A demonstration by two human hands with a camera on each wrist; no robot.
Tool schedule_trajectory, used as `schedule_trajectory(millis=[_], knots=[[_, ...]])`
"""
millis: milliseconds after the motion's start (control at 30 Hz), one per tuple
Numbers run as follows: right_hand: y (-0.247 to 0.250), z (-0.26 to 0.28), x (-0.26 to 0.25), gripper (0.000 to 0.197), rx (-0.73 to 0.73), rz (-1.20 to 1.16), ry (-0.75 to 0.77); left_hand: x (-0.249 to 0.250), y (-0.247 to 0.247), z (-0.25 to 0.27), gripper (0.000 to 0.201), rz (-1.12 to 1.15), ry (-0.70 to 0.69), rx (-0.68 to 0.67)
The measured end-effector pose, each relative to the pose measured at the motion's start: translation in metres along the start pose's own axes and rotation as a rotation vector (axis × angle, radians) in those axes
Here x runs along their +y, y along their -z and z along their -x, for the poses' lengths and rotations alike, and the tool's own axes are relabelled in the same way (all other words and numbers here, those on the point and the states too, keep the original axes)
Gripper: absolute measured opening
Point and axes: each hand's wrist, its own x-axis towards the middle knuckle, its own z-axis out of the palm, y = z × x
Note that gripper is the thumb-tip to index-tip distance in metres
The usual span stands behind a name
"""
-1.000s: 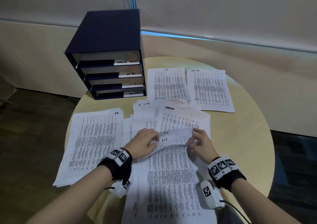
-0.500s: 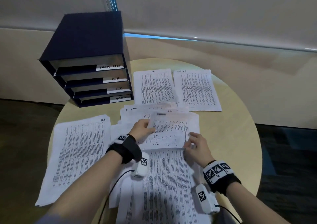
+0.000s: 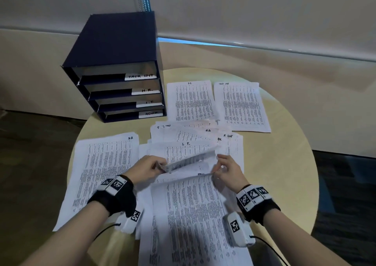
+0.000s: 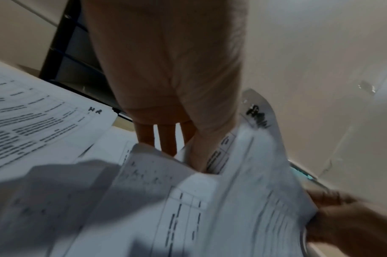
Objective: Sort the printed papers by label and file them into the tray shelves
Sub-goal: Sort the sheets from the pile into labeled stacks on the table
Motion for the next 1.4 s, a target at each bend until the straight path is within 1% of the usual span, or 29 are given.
schedule_trajectory(millis=[67, 100, 167, 233, 267, 300, 333, 433, 467, 533, 600, 633, 667, 733, 800, 867, 900, 967, 1000, 1067, 1133, 1167, 1267, 1333, 1400], knots=[[-0.005, 0.000, -0.004, 0.020, -0.019, -0.017, -0.043, 0.002, 0.009, 0.000, 0.012, -0.017, 0.063, 0.007], [-0.006, 0.000, -0.005, 0.015, -0.024, -0.018, -0.058, 0.001, 0.014, -0.001, 0.016, 0.026, 0.114, 0.022], [-0.006, 0.000, -0.008, 0.008, -0.050, -0.009, -0.068, 0.002, 0.024, -0.006, 0.034, 0.197, 0.187, 0.080], [-0.006, 0.000, -0.009, 0.009, -0.079, -0.002, -0.065, 0.008, 0.028, -0.017, 0.053, 0.305, 0.190, 0.227], [-0.005, 0.000, -0.008, 0.012, -0.089, 0.002, -0.061, 0.011, 0.029, -0.025, 0.056, 0.314, 0.176, 0.302], [-0.005, -0.001, -0.008, 0.015, -0.100, 0.007, -0.059, 0.016, 0.027, -0.035, 0.055, 0.303, 0.154, 0.348], [-0.004, 0.000, -0.009, 0.015, -0.109, 0.012, -0.057, 0.020, 0.025, -0.045, 0.053, 0.232, 0.128, 0.357], [0.001, 0.000, -0.011, 0.021, -0.067, -0.049, -0.054, 0.034, 0.011, -0.076, 0.055, -0.242, 0.042, 0.256], [0.004, 0.000, -0.013, 0.023, -0.036, -0.073, -0.054, 0.040, 0.007, -0.083, 0.058, -0.356, 0.018, 0.209], [0.012, -0.001, -0.016, 0.020, 0.027, -0.084, -0.040, 0.048, 0.000, -0.095, 0.063, -0.458, 0.011, 0.098], [0.019, -0.001, -0.017, 0.017, 0.101, -0.102, -0.043, 0.049, -0.005, -0.100, 0.059, -0.461, 0.015, 0.014], [0.023, -0.002, -0.015, 0.017, 0.143, -0.116, -0.052, 0.048, -0.008, -0.098, 0.054, -0.444, -0.004, -0.003], [0.025, -0.004, -0.013, 0.017, 0.183, -0.128, -0.063, 0.047, -0.011, -0.095, 0.048, -0.426, -0.033, -0.004], [0.030, -0.011, -0.007, 0.018, 0.255, -0.131, -0.082, 0.047, -0.015, -0.085, 0.036, -0.435, -0.121, 0.043], [0.032, -0.021, -0.004, 0.021, 0.258, -0.140, -0.093, 0.050, -0.018, -0.077, 0.029, -0.489, -0.223, 0.101], [0.032, -0.028, -0.008, 0.025, 0.205, -0.163, -0.103, 0.052, -0.019, -0.073, 0.022, -0.552, -0.322, 0.163], [0.032, -0.032, -0.010, 0.024, 0.185, -0.175, -0.111, 0.052, -0.018, -0.074, 0.017, -0.564, -0.332, 0.172], [0.030, -0.039, -0.015, 0.017, 0.169, -0.253, -0.149, 0.054, -0.014, -0.080, 0.011, -0.588, -0.288, 0.123], [0.029, -0.042, -0.017, 0.015, 0.155, -0.295, -0.176, 0.056, -0.011, -0.085, 0.015, -0.622, -0.260, 0.078], [0.029, -0.047, -0.022, 0.020, 0.123, -0.348, -0.224, 0.058, -0.007, -0.094, 0.031, -0.694, -0.219, 0.002], [0.031, -0.049, -0.025, 0.020, 0.108, -0.365, -0.231, 0.060, -0.004, -0.099, 0.039, -0.721, -0.203, -0.013], [0.032, -0.049, -0.025, 0.019, 0.109, -0.353, -0.219, 0.061, -0.004, -0.099, 0.038, -0.713, -0.212, 0.007], [0.033, -0.048, -0.024, 0.018, 0.099, -0.408, -0.196, 0.059, -0.006, -0.091, 0.022, -0.625, -0.282, 0.120], [0.031, -0.048, -0.022, 0.015, 0.103, -0.413, -0.173, 0.056, -0.008, -0.087, 0.030, -0.566, -0.317, 0.183], [0.029, -0.047, -0.017, 0.012, 0.112, -0.392, -0.144, 0.055, -0.009, -0.083, 0.036, -0.513, -0.323, 0.218]])
